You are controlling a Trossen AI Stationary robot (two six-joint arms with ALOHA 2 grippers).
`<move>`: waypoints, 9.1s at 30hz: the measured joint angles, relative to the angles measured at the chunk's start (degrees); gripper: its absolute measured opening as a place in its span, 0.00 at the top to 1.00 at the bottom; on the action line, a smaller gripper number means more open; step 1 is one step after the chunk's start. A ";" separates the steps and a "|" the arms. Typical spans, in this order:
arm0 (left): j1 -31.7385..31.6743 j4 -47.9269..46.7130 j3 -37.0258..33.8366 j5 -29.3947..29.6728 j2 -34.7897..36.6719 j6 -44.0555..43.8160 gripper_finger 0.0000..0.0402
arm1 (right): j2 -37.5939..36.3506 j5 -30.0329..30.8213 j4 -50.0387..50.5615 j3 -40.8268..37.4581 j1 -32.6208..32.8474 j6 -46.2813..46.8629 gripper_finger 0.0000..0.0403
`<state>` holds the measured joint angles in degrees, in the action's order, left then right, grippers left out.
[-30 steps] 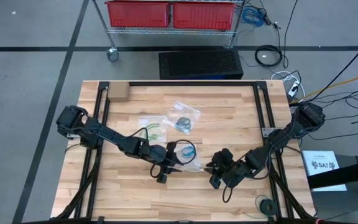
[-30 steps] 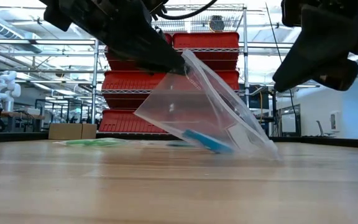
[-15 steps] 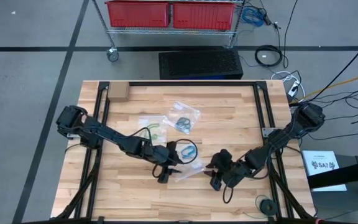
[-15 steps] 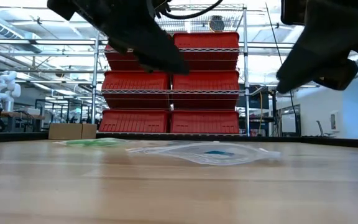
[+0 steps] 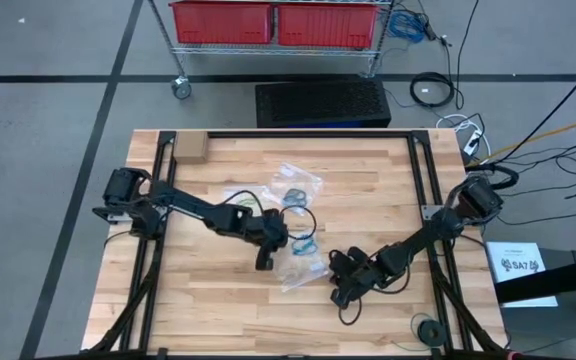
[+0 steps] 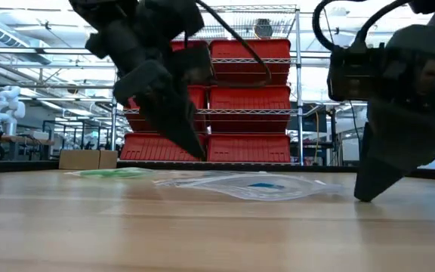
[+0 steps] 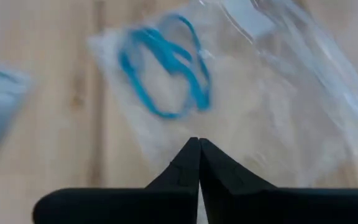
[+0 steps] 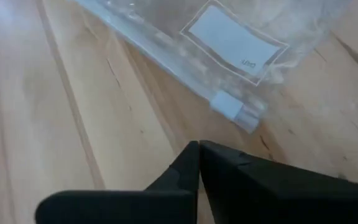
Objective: Sort rubber bands
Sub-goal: Close the right transparent zip bag
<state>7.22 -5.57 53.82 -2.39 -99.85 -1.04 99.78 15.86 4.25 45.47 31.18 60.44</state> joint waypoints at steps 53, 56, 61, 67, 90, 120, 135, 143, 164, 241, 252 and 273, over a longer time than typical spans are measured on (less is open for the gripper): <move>-7.38 0.68 0.26 -17.52 -5.75 -6.31 0.99 | -9.34 0.77 13.88 -0.04 -6.87 -9.06 1.00; -4.79 3.68 0.07 -17.21 -5.40 -9.92 0.99 | -14.49 1.96 20.97 -0.04 -7.81 -9.39 1.00; -1.63 9.37 0.15 -13.97 -4.65 -13.58 0.99 | -19.78 0.90 20.39 -0.04 -9.11 -7.09 0.98; -1.11 9.71 0.13 -8.08 -3.16 -14.08 0.99 | -15.05 0.76 11.31 -0.04 -6.58 -0.82 0.78; -7.02 16.62 -1.74 -8.67 4.13 -7.73 0.99 | -1.50 13.20 4.64 0.13 -5.31 -1.73 0.97; -4.03 59.13 -19.96 -18.01 4.11 -19.45 0.65 | -1.76 24.81 26.02 24.47 -2.12 -22.15 1.00; -4.03 58.59 -20.00 -16.07 5.77 -11.68 0.65 | -4.01 24.74 28.88 24.52 0.49 -18.98 1.00; -3.66 58.54 -19.18 -14.63 5.77 -11.96 0.65 | -4.03 24.65 28.37 24.55 0.31 -19.58 1.00; -3.32 50.14 -15.85 -13.24 5.75 -9.11 0.98 | -4.01 24.58 26.41 24.55 -0.24 -20.91 0.98; -3.45 50.12 -15.85 -12.11 5.75 -7.50 1.00 | -6.92 -1.30 20.73 24.55 -15.26 -27.70 0.78; -3.45 50.04 -15.85 -12.13 5.80 -7.52 1.00 | -7.27 -2.45 20.37 24.55 -15.49 -30.92 0.98; -3.45 51.85 -15.85 -15.15 5.96 -10.60 0.91 | -7.31 -2.16 21.80 24.52 -14.88 -31.08 1.00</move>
<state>3.77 46.28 37.98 -17.54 -93.89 -11.64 92.47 13.71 26.04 70.00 16.29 29.36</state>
